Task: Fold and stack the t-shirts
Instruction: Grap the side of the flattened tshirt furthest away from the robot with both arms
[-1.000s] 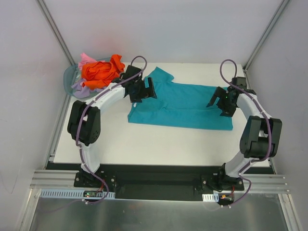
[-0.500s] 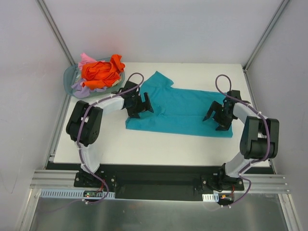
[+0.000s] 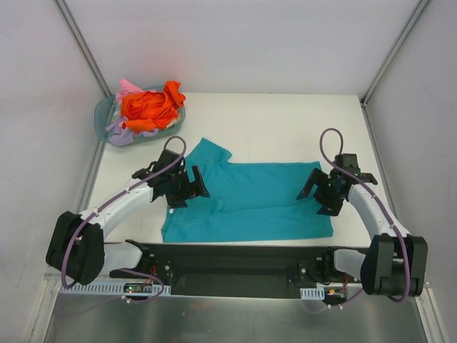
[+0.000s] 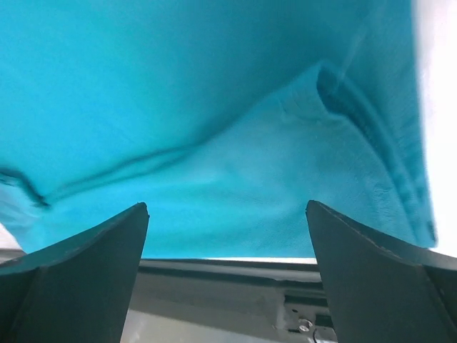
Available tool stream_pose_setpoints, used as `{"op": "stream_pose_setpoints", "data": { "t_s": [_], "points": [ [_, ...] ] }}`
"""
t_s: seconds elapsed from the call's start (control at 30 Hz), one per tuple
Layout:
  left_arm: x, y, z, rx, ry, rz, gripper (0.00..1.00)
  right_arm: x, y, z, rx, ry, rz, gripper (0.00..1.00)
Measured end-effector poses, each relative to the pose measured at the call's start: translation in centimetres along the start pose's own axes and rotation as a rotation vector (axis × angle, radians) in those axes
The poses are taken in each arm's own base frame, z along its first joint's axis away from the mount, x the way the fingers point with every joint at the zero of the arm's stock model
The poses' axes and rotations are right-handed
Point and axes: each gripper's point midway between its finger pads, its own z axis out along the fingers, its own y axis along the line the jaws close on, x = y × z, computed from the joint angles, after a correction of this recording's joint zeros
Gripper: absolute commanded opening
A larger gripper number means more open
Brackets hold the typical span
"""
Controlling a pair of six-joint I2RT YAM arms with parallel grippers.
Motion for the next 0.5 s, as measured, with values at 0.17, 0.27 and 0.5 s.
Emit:
{"op": "stream_pose_setpoints", "data": {
  "t_s": [0.17, 0.27, 0.5],
  "points": [
    [-6.2, -5.7, -3.5, 0.075, -0.170, 0.102, 0.99, -6.5, 3.8, -5.6, -0.053, -0.250, -0.061, 0.97],
    [-11.7, -10.0, -5.0, 0.095, -0.296, 0.169, 0.99, -10.7, 6.1, -8.8, -0.073, -0.377, -0.091, 0.97],
    [-22.7, -13.5, -1.3, -0.085, -0.436, 0.285, 0.93, -14.9, 6.0, -7.4, 0.010, -0.400, -0.086, 0.97]
  ]
}}
